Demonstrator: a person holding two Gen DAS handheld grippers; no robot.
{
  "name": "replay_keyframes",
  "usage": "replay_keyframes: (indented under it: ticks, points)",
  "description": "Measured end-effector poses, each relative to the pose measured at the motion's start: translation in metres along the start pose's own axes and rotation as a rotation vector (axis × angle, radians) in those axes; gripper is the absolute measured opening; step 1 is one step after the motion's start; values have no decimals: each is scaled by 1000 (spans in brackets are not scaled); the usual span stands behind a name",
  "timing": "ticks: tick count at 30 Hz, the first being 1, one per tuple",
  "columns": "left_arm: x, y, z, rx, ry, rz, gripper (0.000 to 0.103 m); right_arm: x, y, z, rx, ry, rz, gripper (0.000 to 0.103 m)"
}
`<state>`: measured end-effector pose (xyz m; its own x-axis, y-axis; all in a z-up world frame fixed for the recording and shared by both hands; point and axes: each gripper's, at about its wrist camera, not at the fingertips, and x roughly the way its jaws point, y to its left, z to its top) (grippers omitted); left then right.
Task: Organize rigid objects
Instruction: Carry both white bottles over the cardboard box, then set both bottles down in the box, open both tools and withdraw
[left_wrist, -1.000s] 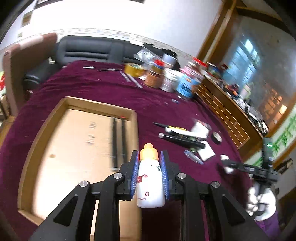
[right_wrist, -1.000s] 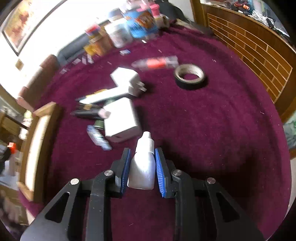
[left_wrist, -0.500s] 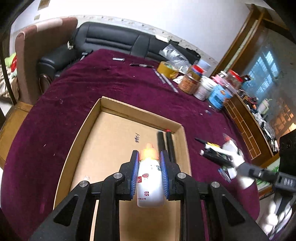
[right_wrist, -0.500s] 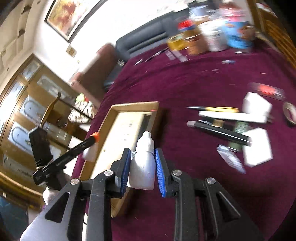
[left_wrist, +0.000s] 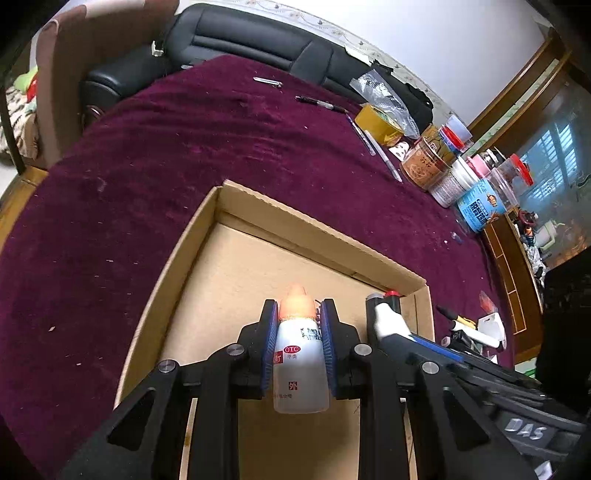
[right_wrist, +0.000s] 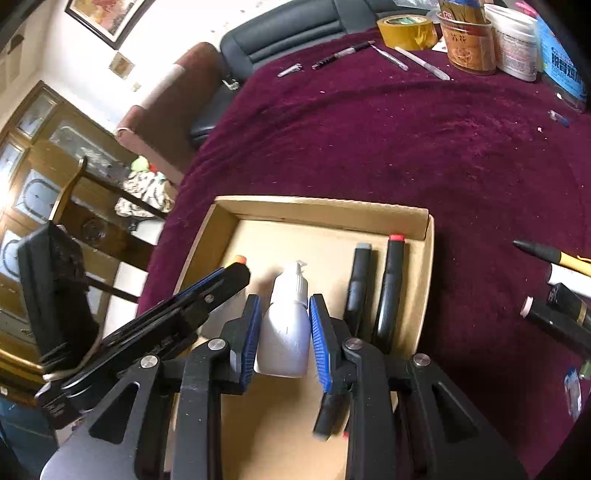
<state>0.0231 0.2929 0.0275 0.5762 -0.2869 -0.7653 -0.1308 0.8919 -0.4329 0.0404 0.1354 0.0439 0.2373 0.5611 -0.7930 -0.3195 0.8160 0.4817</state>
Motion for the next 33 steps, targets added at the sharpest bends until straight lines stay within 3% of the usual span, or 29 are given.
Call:
replay_keyframes:
  ticks: [7,10,14,16,19,23,25,29,30,33]
  points:
    - [14,-1,3,-30,15,-12,20,12,-5,6,-22,-11,-68,25]
    - [18,1,4,-49,24,-24,23,11,-9,6,-9,-15,-69,25]
    - [10,3,4,-76,14,-36,36,10,-14,6,9,-15,-50,25]
    - [1,2,3,-80,-1,-34,36,6,-15,6,16,-21,-39,25]
    - [-20,-5,-1,-64,-34,-14,38,-16,-21,3,30,-59,2,25]
    - [-60,-25,-19,-24,-112,4,54,-68,-28,-9,-18,-161,-1,25]
    - [-74,-37,-30,0,-126,2,56,-94,-35,-18,-42,-213,-21,27]
    - [-101,-69,-62,53,-144,-61,62,-149,-64,-43,-64,-349,-140,56]
    - [-107,-76,-72,62,-153,-75,66,-157,-72,-47,-58,-364,-164,57]
    - [-112,-96,-106,63,-171,-116,66,-172,-114,-52,3,-362,-215,57]
